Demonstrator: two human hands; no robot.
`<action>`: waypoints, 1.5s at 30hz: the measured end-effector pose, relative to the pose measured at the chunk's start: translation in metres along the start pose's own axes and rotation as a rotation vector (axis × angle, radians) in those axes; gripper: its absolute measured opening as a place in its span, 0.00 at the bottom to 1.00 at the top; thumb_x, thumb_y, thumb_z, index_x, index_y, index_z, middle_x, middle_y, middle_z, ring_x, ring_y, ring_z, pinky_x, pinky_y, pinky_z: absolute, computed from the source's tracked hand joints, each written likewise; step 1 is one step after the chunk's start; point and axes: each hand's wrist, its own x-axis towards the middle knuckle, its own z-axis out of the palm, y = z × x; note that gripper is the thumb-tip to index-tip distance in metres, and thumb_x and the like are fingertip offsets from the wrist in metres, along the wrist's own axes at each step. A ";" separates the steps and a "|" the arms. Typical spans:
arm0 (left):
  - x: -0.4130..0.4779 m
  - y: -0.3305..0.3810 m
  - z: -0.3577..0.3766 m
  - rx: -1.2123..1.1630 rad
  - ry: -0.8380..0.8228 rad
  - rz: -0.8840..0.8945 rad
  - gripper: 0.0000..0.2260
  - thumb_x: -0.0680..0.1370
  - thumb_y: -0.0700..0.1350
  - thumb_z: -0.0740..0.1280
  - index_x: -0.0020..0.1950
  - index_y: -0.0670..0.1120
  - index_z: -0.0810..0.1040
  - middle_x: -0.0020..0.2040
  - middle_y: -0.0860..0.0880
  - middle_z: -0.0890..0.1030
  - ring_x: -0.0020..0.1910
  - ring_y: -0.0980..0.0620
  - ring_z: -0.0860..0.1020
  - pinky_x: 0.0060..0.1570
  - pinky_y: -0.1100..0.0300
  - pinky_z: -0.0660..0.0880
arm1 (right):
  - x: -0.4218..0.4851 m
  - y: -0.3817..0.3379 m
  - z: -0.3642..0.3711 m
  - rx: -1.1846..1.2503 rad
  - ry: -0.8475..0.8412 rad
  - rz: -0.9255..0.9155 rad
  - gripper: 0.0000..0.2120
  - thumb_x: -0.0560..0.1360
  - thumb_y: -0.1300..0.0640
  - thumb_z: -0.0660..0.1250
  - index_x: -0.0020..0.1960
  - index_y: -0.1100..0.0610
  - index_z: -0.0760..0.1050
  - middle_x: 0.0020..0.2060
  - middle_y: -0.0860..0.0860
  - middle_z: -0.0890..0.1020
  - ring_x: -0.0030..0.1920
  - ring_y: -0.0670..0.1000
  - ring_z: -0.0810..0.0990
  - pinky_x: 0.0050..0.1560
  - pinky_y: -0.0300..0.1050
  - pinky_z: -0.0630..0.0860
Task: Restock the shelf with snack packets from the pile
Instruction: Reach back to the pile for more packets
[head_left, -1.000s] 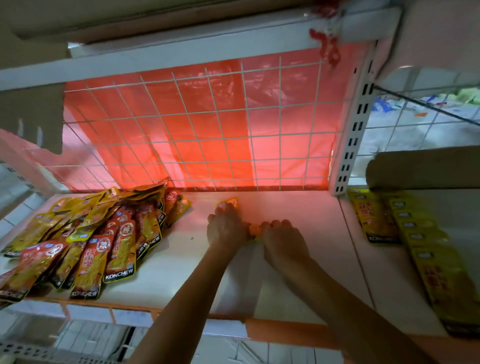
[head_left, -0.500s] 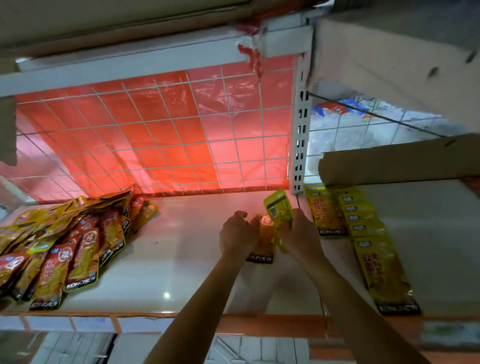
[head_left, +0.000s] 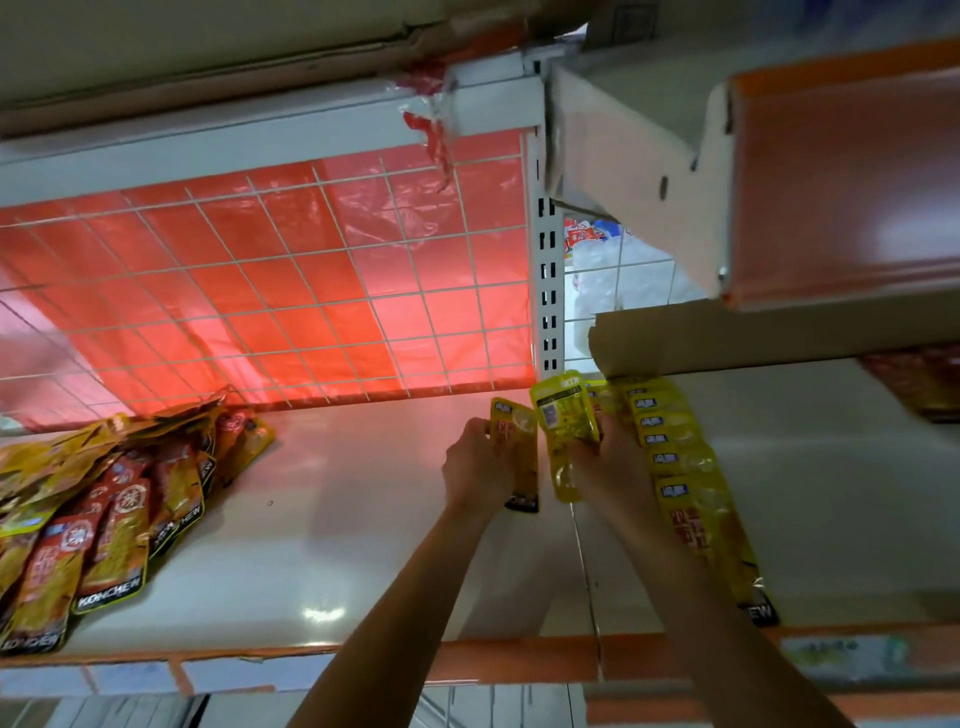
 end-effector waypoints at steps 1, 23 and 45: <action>0.001 0.003 0.002 -0.075 0.006 0.001 0.13 0.79 0.52 0.64 0.60 0.47 0.74 0.55 0.47 0.81 0.54 0.45 0.78 0.50 0.56 0.73 | 0.003 0.000 -0.006 0.041 0.024 0.005 0.07 0.75 0.58 0.63 0.52 0.56 0.73 0.39 0.51 0.77 0.45 0.56 0.78 0.44 0.46 0.69; -0.012 0.043 0.064 -0.229 -0.108 -0.008 0.07 0.73 0.48 0.73 0.48 0.48 0.83 0.44 0.50 0.85 0.46 0.49 0.82 0.49 0.53 0.79 | 0.014 0.039 -0.104 0.234 0.121 -0.148 0.27 0.72 0.71 0.59 0.38 0.38 0.81 0.46 0.38 0.82 0.53 0.44 0.80 0.53 0.38 0.76; -0.017 0.048 0.066 -0.007 0.132 0.142 0.15 0.77 0.51 0.68 0.61 0.47 0.77 0.52 0.50 0.82 0.49 0.52 0.80 0.50 0.58 0.74 | 0.024 0.054 -0.096 0.129 -0.097 -0.055 0.30 0.75 0.57 0.67 0.73 0.42 0.59 0.53 0.49 0.78 0.42 0.43 0.80 0.35 0.34 0.73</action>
